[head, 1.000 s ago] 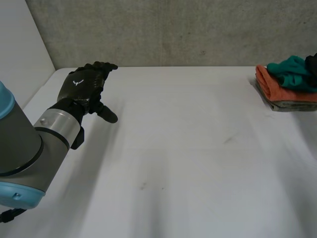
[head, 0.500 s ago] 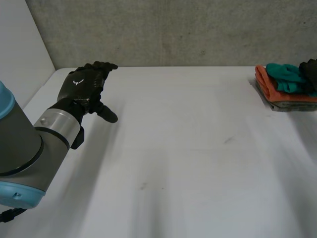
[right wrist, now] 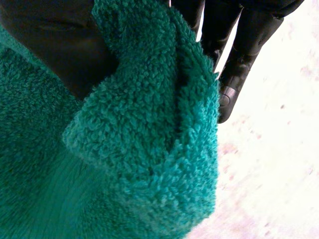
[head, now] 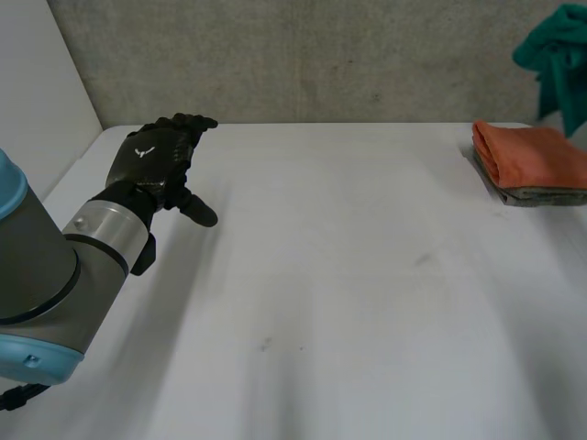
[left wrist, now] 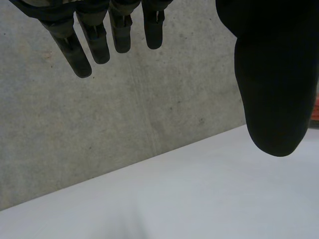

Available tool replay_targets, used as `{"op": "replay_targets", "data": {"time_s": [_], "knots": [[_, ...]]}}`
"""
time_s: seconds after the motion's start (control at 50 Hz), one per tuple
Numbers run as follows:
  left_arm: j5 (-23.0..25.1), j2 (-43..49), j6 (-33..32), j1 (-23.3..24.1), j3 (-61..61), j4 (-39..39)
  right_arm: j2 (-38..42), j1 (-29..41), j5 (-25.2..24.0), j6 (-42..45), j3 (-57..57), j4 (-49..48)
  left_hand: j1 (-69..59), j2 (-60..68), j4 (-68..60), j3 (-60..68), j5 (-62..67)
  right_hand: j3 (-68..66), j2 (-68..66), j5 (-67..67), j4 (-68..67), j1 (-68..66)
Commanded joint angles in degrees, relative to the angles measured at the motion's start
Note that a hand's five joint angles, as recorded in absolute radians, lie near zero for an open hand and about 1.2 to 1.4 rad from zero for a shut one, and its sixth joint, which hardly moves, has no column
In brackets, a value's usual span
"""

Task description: Fold the laundry.

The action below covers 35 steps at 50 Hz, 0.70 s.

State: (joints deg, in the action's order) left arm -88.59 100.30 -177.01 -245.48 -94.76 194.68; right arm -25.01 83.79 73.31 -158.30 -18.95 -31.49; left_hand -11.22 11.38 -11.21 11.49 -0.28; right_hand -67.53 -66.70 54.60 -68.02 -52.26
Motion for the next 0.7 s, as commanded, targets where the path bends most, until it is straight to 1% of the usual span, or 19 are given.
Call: {"op": "replay_targets", "data": {"time_s": [0.02, 0.16, 0.32, 0.4, 0.48, 0.62, 0.7], "knots": [[0.0, 0.24, 0.0, 0.0, -0.08, 0.0, 0.66, -0.03, -0.36, -3.16, -7.59, 4.33, 1.17, -1.33, 1.16, -1.45, 0.33, -12.47, -13.3, 15.4, -11.98, -27.74], [0.0, 1.21, 0.0, 0.0, 0.1, 0.09, 1.28, -0.03, -0.63, -2.89, -8.56, 5.47, 1.17, -1.33, 1.16, -1.45, 0.33, -12.47, -13.3, 15.4, -11.98, -27.74], [0.0, 1.3, 0.0, 0.0, 0.01, 0.09, -1.8, 0.14, -0.54, -2.89, -9.18, 5.82, 1.17, -1.33, 1.16, -1.45, 0.33, -12.47, -13.3, 15.4, -11.98, -27.74], [0.0, 1.3, 0.0, -0.09, 0.1, 0.09, -3.73, 0.23, -0.45, -2.89, -9.27, 8.36, 1.17, -1.33, 1.16, -1.45, 0.33, -12.47, -13.3, 15.4, -11.98, -27.74], [0.0, 1.3, 0.0, 0.0, 0.01, 0.09, -8.2, 0.23, -0.45, -2.8, -10.14, 13.55, 1.17, -1.33, 1.16, -1.45, 0.33, -12.47, -13.3, 15.4, -11.98, -27.74], [0.0, 1.3, 0.0, -0.09, 0.01, 0.09, -16.73, 0.4, -1.59, -1.49, -11.9, 26.38, 1.17, -1.33, 1.16, -1.45, 0.33, -12.47, -13.3, 15.4, -11.98, -27.74], [-0.09, 1.21, 0.0, -0.09, 0.01, 0.09, -21.04, 1.98, -4.14, -0.52, -13.57, 33.15, 1.17, -1.33, 1.16, -1.45, 0.33, -12.47, -13.3, 15.4, -11.98, -27.74]]}}
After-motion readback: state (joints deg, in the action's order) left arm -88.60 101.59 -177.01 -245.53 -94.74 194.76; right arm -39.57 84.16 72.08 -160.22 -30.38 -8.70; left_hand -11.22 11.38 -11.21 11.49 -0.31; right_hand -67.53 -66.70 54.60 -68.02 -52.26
